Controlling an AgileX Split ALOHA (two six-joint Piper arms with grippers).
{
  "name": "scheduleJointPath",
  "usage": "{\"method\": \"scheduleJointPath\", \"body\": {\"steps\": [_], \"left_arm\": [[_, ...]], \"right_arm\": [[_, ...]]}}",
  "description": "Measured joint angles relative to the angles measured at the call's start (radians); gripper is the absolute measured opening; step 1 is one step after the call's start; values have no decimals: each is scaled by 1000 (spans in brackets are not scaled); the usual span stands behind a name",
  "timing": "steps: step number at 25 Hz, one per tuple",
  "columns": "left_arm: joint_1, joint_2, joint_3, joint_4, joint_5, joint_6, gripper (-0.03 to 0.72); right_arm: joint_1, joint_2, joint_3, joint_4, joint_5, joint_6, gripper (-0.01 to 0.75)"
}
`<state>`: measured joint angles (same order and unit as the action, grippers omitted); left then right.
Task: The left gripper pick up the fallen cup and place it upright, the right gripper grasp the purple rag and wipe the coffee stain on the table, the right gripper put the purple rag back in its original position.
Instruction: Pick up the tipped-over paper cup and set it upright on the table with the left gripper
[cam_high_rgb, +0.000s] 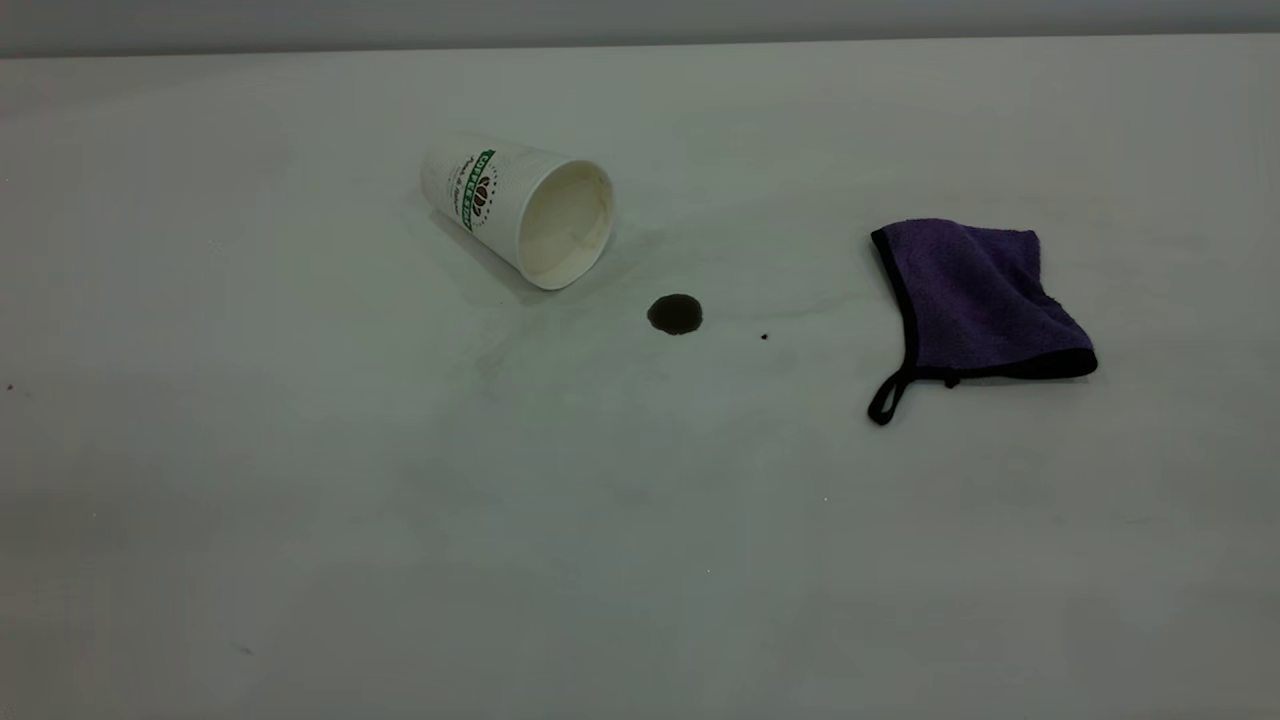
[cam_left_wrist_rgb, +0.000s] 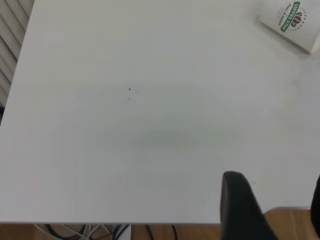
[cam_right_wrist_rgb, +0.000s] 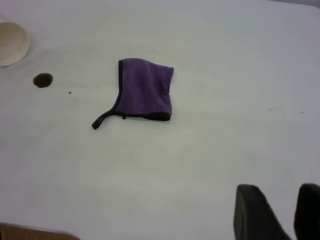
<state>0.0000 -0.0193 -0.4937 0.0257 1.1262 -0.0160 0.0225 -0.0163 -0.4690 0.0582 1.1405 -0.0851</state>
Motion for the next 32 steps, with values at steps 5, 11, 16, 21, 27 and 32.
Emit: {"method": "scheduleJointPath", "body": {"steps": [5, 11, 16, 21, 27, 32], "left_arm": [[0, 0, 0, 0, 0, 0, 413], [0, 0, 0, 0, 0, 0, 413], [0, 0, 0, 0, 0, 0, 413], [0, 0, 0, 0, 0, 0, 413], [0, 0, 0, 0, 0, 0, 413], [0, 26, -5, 4, -1, 0, 413]], "right_arm": [[0, 0, 0, 0, 0, 0, 238], [0, 0, 0, 0, 0, 0, 238], [0, 0, 0, 0, 0, 0, 238], [0, 0, 0, 0, 0, 0, 238], [0, 0, 0, 0, 0, 0, 238], [0, 0, 0, 0, 0, 0, 238]]}}
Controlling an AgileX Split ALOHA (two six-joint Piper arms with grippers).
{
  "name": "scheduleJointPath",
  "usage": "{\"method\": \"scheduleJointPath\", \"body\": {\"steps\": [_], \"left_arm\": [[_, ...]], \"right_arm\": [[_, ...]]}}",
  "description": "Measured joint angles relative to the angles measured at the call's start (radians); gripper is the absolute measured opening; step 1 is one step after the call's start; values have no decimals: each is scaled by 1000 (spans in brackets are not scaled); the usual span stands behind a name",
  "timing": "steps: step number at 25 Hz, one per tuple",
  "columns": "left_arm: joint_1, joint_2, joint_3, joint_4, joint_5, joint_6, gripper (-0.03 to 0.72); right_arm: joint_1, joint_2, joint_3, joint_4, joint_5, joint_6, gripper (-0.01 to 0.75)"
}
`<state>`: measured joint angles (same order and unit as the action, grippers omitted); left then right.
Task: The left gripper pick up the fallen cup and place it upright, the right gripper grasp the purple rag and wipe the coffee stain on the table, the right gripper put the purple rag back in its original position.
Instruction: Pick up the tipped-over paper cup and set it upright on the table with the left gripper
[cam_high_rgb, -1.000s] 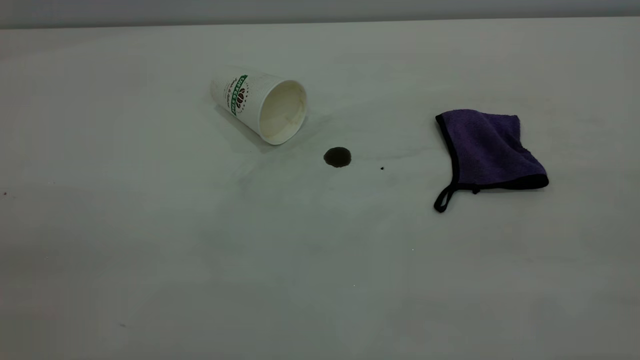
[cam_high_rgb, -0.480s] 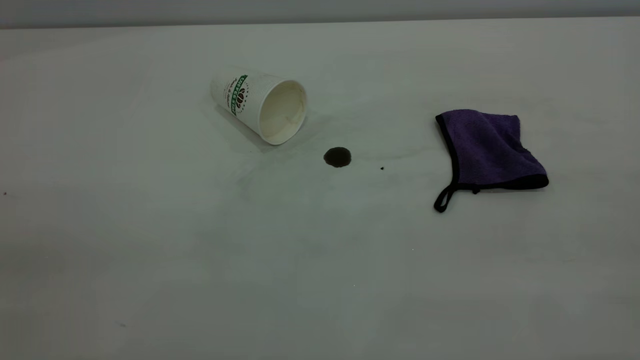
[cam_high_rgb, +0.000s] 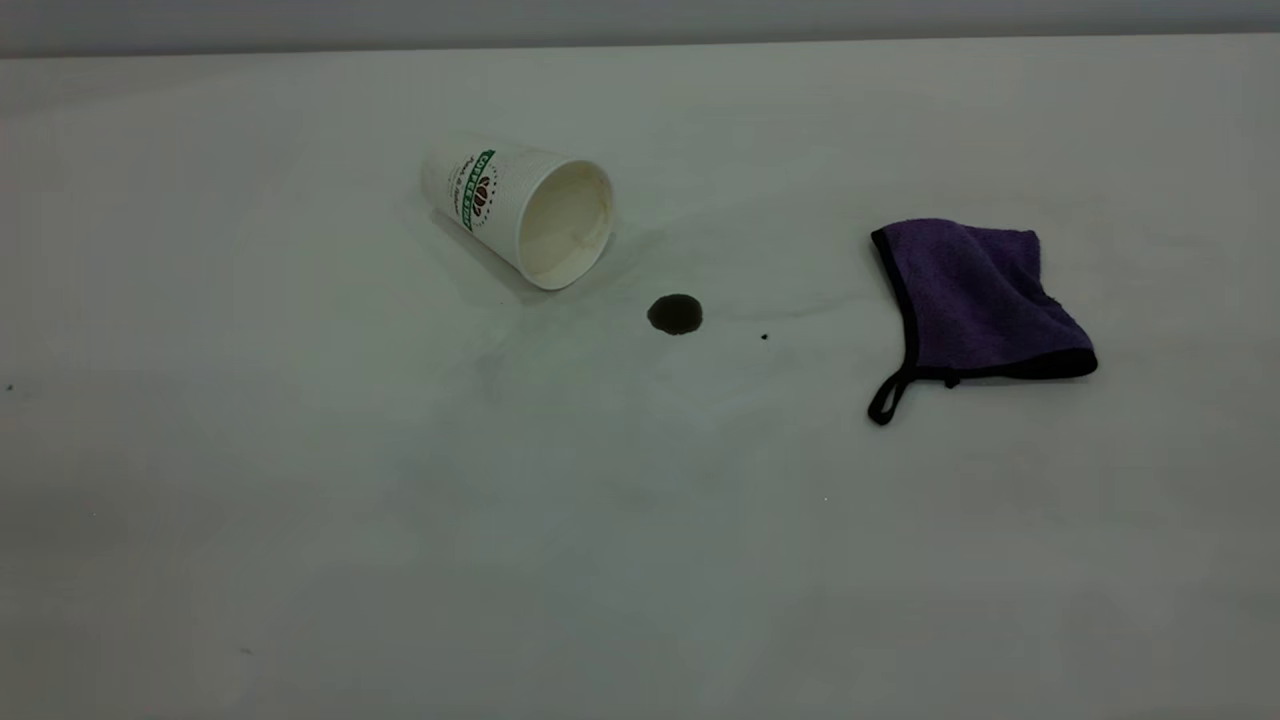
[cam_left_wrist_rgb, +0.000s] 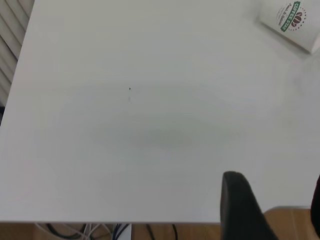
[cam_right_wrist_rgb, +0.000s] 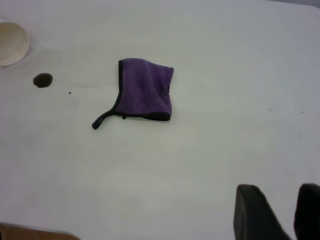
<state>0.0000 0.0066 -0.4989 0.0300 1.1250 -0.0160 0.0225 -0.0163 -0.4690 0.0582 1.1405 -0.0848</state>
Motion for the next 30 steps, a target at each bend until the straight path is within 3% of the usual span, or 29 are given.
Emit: {"method": "scheduleJointPath", "body": {"steps": [9, 15, 17, 23, 30], "left_arm": [[0, 475, -139, 173, -141, -115, 445], [-1, 851, -302, 228, -250, -120, 672], [-12, 954, -354, 224, -275, -110, 706], [-164, 1219, -482, 255, -366, -131, 710], [-445, 1571, -636, 510, -356, -335, 708]], "right_arm": [[0, 0, 0, 0, 0, 0, 238], [0, 0, 0, 0, 0, 0, 238], [0, 0, 0, 0, 0, 1, 238], [0, 0, 0, 0, 0, 1, 238], [0, 0, 0, 0, 0, 1, 238]]}}
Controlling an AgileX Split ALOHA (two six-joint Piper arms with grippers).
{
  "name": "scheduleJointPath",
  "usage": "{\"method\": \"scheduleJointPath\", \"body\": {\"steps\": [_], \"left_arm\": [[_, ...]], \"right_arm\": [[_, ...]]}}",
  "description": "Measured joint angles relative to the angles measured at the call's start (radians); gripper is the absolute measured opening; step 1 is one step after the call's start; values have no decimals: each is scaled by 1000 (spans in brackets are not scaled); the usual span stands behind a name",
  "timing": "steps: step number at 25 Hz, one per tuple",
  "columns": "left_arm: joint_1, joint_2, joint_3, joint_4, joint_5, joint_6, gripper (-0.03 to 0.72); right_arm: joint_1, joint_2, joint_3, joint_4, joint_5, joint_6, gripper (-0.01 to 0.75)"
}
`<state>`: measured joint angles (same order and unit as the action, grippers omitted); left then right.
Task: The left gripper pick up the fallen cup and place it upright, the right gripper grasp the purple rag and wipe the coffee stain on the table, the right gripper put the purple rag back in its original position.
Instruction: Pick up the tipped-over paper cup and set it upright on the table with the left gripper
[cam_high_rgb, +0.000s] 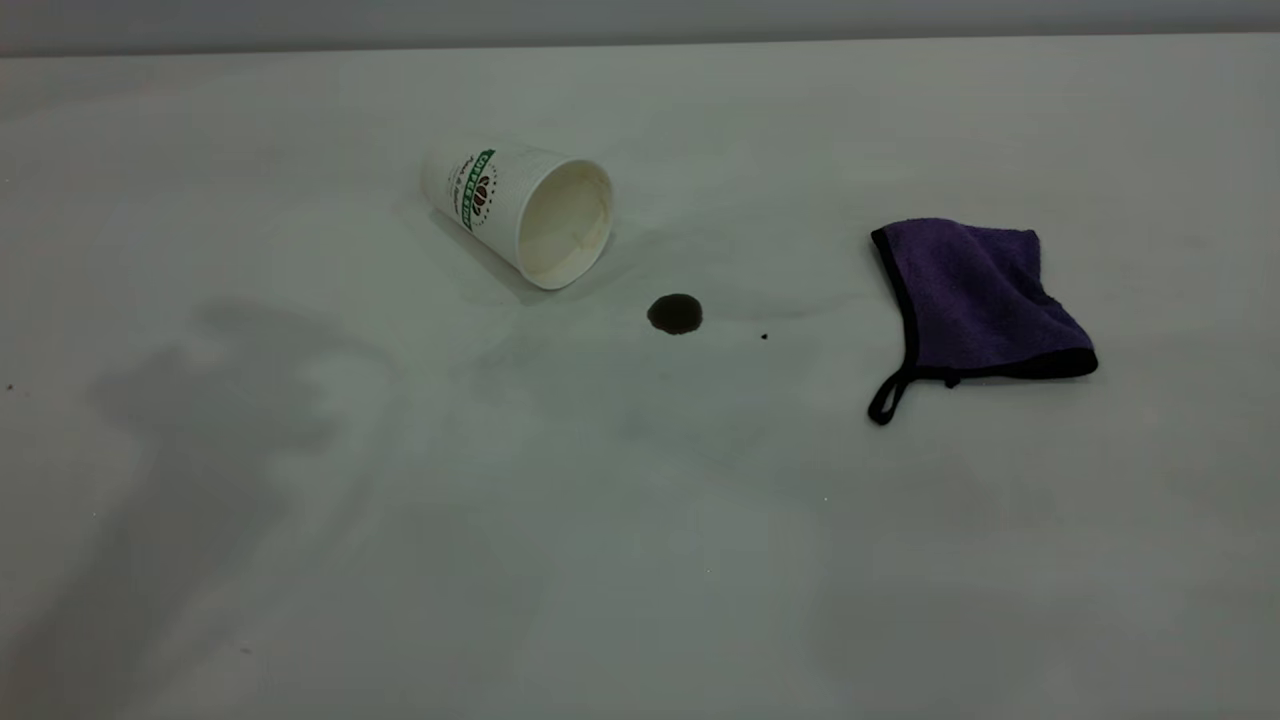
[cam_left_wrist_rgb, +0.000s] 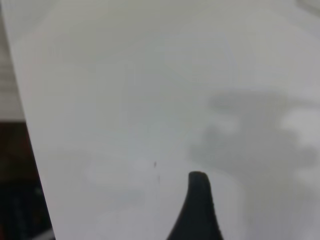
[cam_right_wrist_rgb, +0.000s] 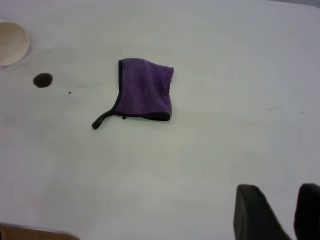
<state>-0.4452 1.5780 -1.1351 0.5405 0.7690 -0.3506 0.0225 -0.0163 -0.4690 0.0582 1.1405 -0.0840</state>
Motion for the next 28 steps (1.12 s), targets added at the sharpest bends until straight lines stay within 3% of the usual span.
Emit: {"method": "scheduleJointPath", "body": {"steps": [6, 13, 28], "left_arm": [[-192, 285, -150, 147, 12, -134, 704], [-303, 575, -314, 214, 8, -156, 695], [-323, 957, -589, 515, -29, -259, 657]], "right_arm": [[0, 0, 0, 0, 0, -1, 238], [0, 0, 0, 0, 0, 0, 238], [0, 0, 0, 0, 0, 0, 238]]}}
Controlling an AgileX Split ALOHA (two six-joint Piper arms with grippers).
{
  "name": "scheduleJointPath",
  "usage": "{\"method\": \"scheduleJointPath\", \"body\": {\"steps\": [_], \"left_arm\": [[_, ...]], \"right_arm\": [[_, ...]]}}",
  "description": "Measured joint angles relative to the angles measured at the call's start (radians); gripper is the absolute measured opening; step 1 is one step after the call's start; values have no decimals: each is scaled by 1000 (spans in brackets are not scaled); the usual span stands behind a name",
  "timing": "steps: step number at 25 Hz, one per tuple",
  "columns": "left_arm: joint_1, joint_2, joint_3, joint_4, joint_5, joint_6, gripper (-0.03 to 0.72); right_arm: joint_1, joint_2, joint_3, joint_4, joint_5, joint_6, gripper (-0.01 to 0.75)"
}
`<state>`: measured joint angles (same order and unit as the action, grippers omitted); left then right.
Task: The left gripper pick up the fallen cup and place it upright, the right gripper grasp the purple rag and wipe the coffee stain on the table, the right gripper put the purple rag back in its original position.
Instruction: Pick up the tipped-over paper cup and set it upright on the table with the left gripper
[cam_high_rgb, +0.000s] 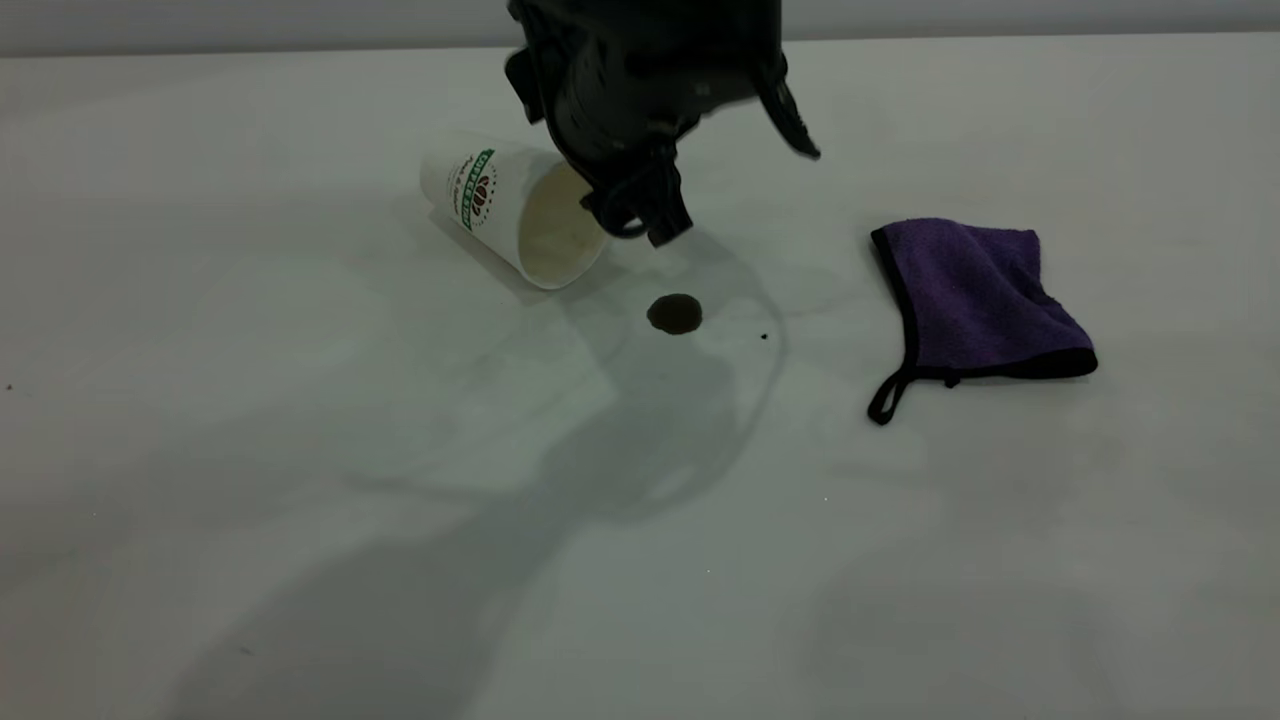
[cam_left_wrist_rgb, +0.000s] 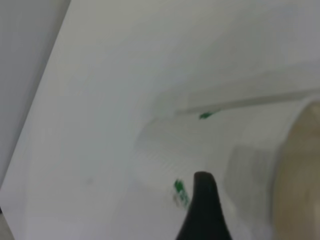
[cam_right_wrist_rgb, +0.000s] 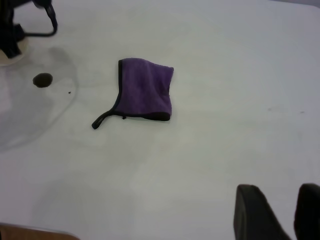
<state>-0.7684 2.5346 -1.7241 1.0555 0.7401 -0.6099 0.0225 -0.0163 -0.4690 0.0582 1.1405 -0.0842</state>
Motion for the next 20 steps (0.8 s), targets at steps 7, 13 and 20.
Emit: {"method": "scheduleJointPath", "body": {"steps": [7, 13, 20], "left_arm": [[36, 54, -26, 71, -2, -20, 619], [104, 55, -28, 98, -3, -25, 373], [141, -25, -71, 66, 35, 98, 19]], "right_arm": [[0, 0, 0, 0, 0, 0, 238], [0, 0, 0, 0, 0, 0, 238], [0, 0, 0, 0, 0, 0, 238]]}}
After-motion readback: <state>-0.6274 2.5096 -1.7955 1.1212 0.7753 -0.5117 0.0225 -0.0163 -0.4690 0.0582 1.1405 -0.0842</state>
